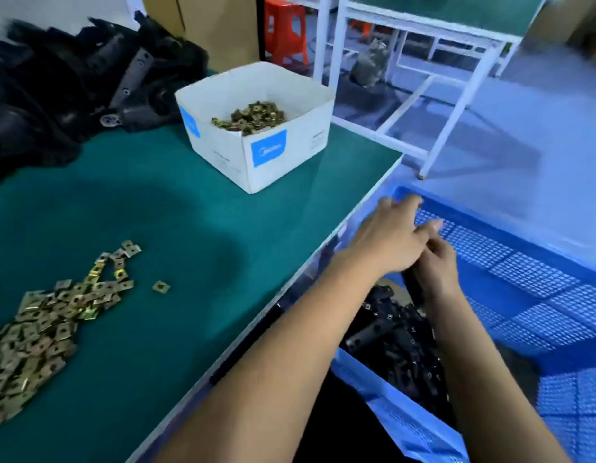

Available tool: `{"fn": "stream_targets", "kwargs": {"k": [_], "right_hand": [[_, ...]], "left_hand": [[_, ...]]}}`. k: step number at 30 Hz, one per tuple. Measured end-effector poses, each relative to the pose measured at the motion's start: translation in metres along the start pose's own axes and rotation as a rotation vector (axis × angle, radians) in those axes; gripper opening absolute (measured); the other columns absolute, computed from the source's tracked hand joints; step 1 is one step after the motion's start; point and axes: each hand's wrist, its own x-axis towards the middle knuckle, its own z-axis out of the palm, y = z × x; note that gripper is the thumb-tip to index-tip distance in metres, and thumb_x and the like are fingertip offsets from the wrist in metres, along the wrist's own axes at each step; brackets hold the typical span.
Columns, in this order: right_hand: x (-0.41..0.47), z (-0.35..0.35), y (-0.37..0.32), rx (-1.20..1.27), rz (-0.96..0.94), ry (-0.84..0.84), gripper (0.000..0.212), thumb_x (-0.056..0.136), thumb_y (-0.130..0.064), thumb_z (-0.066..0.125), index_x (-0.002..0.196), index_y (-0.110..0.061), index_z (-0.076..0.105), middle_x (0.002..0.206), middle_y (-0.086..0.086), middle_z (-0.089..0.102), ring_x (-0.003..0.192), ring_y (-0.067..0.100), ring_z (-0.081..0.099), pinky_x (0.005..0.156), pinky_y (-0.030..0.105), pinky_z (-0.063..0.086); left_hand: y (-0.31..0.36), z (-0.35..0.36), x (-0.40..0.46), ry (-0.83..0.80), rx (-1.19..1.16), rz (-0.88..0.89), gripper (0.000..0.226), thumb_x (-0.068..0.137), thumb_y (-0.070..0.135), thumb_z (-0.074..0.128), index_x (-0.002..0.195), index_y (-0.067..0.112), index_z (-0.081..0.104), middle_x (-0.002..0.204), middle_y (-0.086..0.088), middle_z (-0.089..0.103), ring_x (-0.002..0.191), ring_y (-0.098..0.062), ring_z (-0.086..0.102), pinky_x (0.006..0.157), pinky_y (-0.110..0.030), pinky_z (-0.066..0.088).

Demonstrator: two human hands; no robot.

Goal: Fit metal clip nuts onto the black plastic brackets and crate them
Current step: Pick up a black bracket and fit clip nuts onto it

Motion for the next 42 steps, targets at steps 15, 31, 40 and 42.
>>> {"fn": "stream_targets", "kwargs": {"k": [15, 31, 40, 42], "right_hand": [[0.014, -0.009, 0.052, -0.803, 0.068, 0.23, 0.012, 0.09, -0.02, 0.063, 0.081, -0.014, 0.069, 0.085, 0.013, 0.074, 0.086, 0.038, 0.066, 0.068, 0.036, 0.044], [-0.143, 0.304, -0.117, -0.578, -0.87, -0.594, 0.008, 0.088, -0.014, 0.059, 0.091, -0.014, 0.067, 0.086, 0.007, 0.069, 0.079, 0.034, 0.062, 0.07, 0.046, 0.052], [-0.299, 0.453, -0.087, -0.736, -1.242, -1.135, 0.033, 0.089, -0.015, 0.069, 0.121, -0.016, 0.062, 0.115, 0.005, 0.06, 0.12, 0.028, 0.048, 0.091, 0.043, 0.052], [-0.32, 0.48, -0.083, -0.809, -1.415, -1.083, 0.049, 0.086, -0.018, 0.074, 0.131, -0.016, 0.056, 0.127, 0.007, 0.053, 0.128, 0.031, 0.04, 0.093, 0.044, 0.05]], "left_hand": [[-0.029, 0.052, 0.007, 0.108, -0.093, -0.025, 0.026, 0.105, 0.029, 0.055, 0.103, 0.009, 0.071, 0.109, -0.009, 0.073, 0.102, -0.028, 0.066, 0.092, -0.043, 0.05], [-0.114, -0.237, -0.202, 1.323, -0.124, -0.194, 0.023, 0.098, 0.021, 0.053, 0.084, 0.012, 0.069, 0.079, 0.005, 0.07, 0.077, -0.012, 0.066, 0.08, -0.042, 0.055], [-0.226, -0.298, -0.425, 1.743, 0.38, -0.724, 0.01, 0.093, 0.009, 0.057, 0.095, 0.006, 0.067, 0.096, -0.014, 0.066, 0.093, -0.033, 0.058, 0.086, -0.041, 0.043], [-0.236, -0.307, -0.445, 1.821, 0.365, -0.808, 0.012, 0.093, 0.008, 0.056, 0.1, 0.003, 0.065, 0.102, -0.017, 0.065, 0.099, -0.036, 0.056, 0.092, -0.043, 0.041]]}}
